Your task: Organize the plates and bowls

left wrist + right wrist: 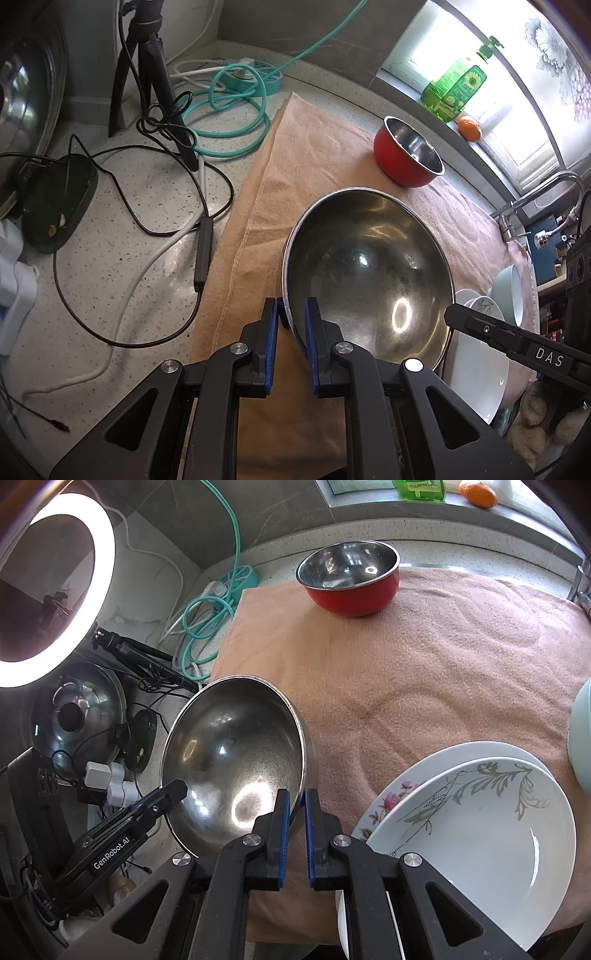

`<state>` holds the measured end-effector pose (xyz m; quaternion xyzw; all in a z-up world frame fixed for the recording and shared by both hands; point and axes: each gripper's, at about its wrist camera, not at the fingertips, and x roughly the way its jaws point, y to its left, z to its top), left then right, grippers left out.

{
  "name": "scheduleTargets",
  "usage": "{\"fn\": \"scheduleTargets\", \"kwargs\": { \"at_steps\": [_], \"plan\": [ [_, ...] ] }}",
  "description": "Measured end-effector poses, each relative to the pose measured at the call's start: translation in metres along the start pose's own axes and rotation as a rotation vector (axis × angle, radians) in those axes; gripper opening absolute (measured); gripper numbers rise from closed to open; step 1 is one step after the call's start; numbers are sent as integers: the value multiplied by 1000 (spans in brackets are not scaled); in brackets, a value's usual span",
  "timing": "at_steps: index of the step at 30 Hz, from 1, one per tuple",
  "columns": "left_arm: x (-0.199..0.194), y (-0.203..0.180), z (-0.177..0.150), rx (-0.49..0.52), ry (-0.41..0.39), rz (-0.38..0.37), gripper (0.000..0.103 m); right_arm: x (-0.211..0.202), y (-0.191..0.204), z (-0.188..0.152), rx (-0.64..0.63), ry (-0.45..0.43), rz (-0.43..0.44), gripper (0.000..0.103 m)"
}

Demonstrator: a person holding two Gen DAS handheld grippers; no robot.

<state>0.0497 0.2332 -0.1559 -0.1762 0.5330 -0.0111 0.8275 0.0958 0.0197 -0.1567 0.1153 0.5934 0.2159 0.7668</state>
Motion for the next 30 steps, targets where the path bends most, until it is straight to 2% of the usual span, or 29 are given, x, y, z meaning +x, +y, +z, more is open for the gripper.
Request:
{"fn": "scheduleTargets", "kwargs": {
  "at_steps": [16, 19, 30],
  "plan": [
    [2, 1, 3, -6, 10, -2, 13, 1, -1, 0, -13, -1, -3, 9],
    [-3, 2, 4, -2, -6, 9, 13, -4, -2, 1, -23, -21, -23, 9],
    [-22, 8, 11, -28, -46, -11, 13, -30, -16, 2, 13, -68, 2, 9]
  ]
}}
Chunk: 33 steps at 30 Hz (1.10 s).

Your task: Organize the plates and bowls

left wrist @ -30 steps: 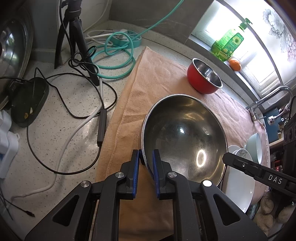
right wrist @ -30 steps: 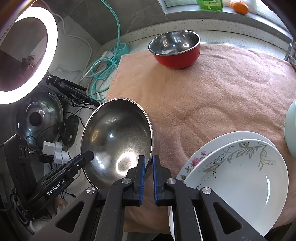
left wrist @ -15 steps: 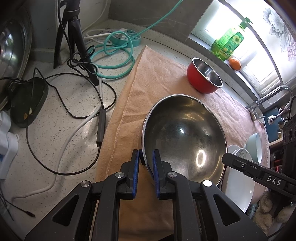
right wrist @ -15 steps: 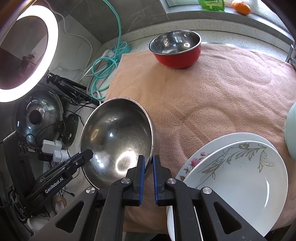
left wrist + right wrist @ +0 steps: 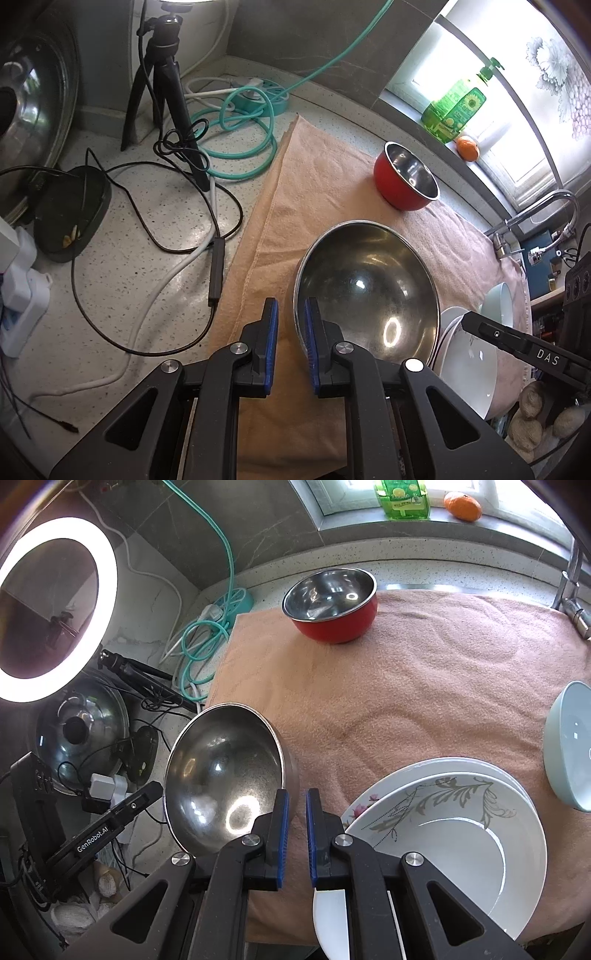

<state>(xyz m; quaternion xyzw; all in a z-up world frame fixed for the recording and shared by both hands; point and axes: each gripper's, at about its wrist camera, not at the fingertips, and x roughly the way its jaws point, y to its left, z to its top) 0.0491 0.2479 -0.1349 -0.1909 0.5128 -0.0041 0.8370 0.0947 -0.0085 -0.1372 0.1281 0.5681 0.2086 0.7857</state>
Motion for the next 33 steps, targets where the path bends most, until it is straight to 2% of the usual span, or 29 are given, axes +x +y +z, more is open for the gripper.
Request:
{"fn": "scheduleTargets", "kwargs": {
  "at_steps": [12, 19, 26, 33],
  "plan": [
    [-20, -12, 4, 21, -42, -66, 13, -55, -12, -5, -19, -92, -39, 9],
    [-40, -24, 8, 33, -79, -91, 13, -96, -8, 3, -46, -140, -12, 9],
    [-52, -42, 14, 22, -97, -96, 13, -129, -4, 28, -112, -151, 35, 13],
    [-65, -75, 29, -15, -161, -64, 13, -152, -5, 77, -228, -149, 81, 13]
  ]
}}
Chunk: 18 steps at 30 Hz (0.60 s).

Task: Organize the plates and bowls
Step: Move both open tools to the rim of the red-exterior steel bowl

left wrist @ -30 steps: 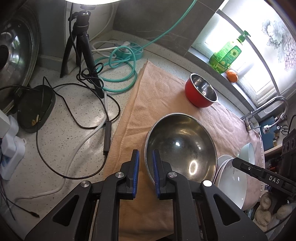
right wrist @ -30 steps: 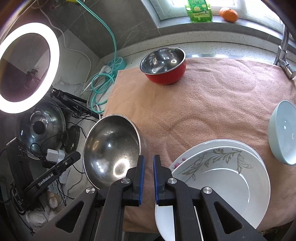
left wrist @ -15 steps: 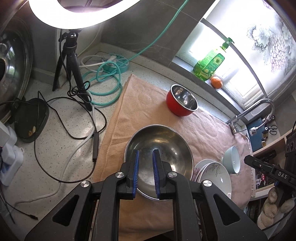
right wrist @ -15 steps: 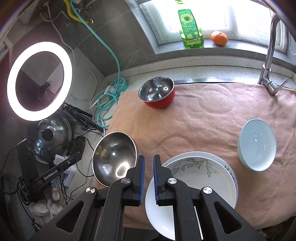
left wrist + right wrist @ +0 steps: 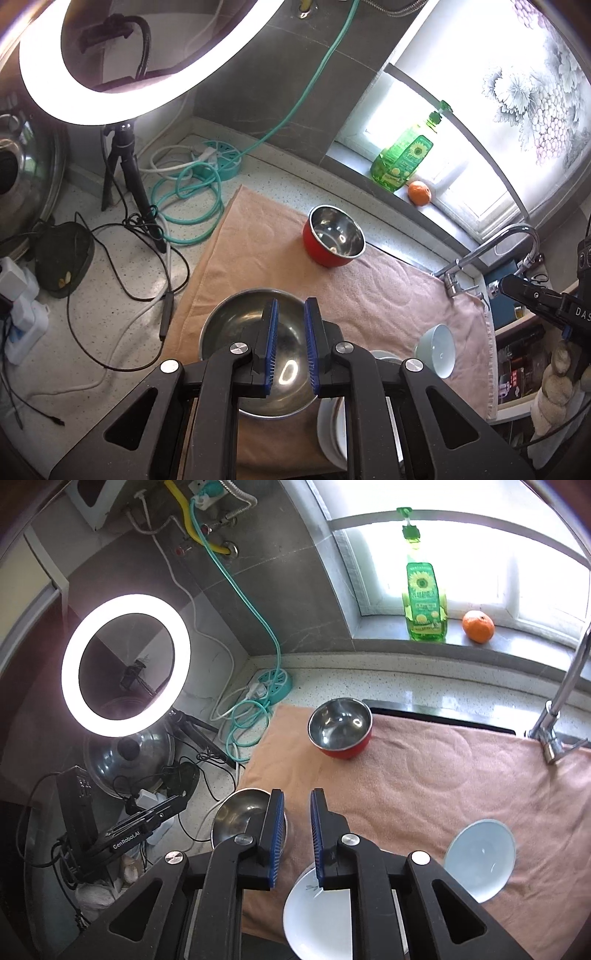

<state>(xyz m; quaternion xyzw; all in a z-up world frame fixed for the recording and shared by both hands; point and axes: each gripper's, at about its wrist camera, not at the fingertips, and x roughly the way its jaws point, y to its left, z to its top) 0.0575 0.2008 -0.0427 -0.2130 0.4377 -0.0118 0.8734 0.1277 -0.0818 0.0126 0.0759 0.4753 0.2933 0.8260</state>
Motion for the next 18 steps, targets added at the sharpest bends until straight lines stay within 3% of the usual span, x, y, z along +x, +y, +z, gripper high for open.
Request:
{"fn": "scheduleTargets", "kwargs": {
  "at_steps": [9, 18],
  "plan": [
    [25, -46, 22, -42, -35, 45, 13, 25, -28, 63, -134, 44, 15, 13],
    [77, -69, 36, -83, 11, 85, 13, 99, -65, 83, -166, 167, 25, 13]
  ]
}}
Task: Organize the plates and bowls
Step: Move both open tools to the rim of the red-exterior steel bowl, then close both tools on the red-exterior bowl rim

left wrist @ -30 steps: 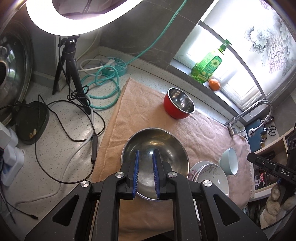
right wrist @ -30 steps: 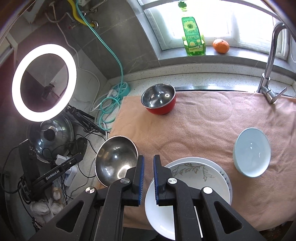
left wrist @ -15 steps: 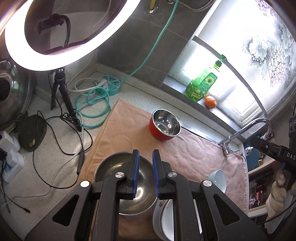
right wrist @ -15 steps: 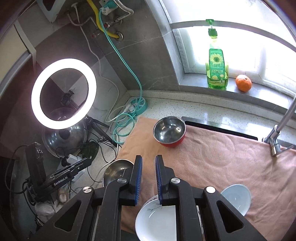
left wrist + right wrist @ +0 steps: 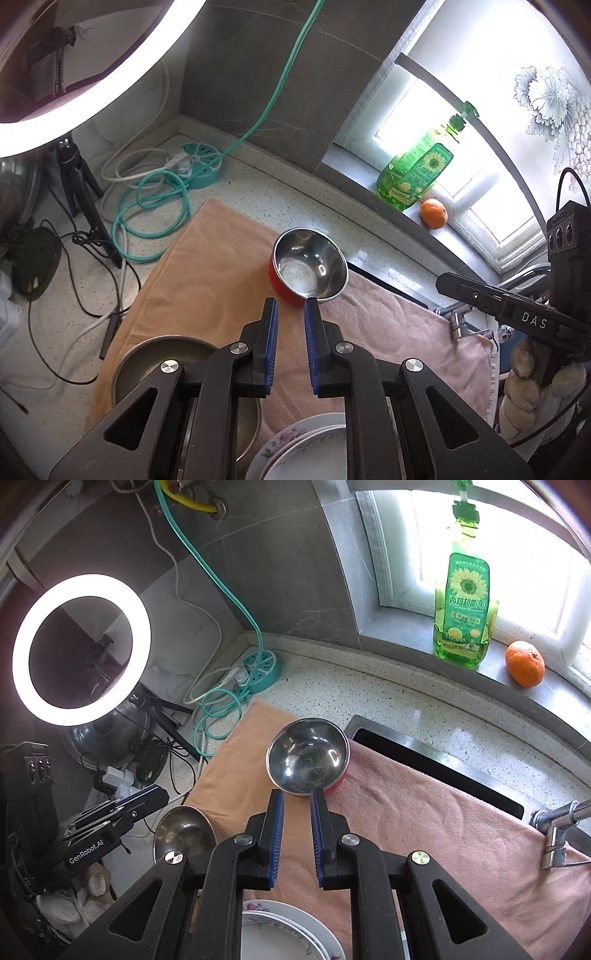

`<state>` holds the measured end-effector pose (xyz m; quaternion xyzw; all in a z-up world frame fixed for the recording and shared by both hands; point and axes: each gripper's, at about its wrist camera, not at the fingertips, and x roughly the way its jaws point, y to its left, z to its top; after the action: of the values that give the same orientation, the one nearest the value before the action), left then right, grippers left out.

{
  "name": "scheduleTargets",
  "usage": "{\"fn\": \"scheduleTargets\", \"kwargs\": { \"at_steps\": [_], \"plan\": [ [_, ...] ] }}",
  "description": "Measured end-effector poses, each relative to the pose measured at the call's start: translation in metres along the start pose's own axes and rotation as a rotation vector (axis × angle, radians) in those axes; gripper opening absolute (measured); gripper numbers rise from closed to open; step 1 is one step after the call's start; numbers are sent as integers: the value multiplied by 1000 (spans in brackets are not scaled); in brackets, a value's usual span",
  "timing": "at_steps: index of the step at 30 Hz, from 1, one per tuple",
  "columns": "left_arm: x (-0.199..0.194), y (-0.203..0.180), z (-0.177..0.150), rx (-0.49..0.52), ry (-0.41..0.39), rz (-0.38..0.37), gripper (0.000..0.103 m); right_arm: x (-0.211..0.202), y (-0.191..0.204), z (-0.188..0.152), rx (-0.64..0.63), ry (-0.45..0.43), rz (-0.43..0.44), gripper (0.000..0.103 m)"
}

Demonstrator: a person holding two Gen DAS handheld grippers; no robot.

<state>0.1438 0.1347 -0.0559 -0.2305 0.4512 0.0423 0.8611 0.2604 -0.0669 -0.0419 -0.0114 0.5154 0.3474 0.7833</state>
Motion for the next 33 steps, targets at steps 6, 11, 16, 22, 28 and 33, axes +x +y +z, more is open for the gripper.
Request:
{"fn": "scheduleTargets", "kwargs": {
  "at_steps": [6, 11, 16, 22, 28, 33],
  "plan": [
    [30, -4, 9, -34, 40, 19, 13, 32, -22, 11, 8, 43, 10, 13],
    [53, -2, 16, -67, 75, 32, 13, 57, -35, 20, 18, 78, 23, 13],
    [73, 0, 23, -82, 94, 52, 13, 82, -43, 30, 22, 111, 27, 13],
    [98, 8, 30, -126, 132, 53, 13, 109, -55, 37, 45, 141, 34, 13],
    [117, 11, 33, -126, 153, 72, 13, 128, -63, 40, 57, 159, 18, 13],
    [128, 10, 36, -115, 168, 80, 13, 140, -67, 43, 67, 170, 11, 13]
  ]
}}
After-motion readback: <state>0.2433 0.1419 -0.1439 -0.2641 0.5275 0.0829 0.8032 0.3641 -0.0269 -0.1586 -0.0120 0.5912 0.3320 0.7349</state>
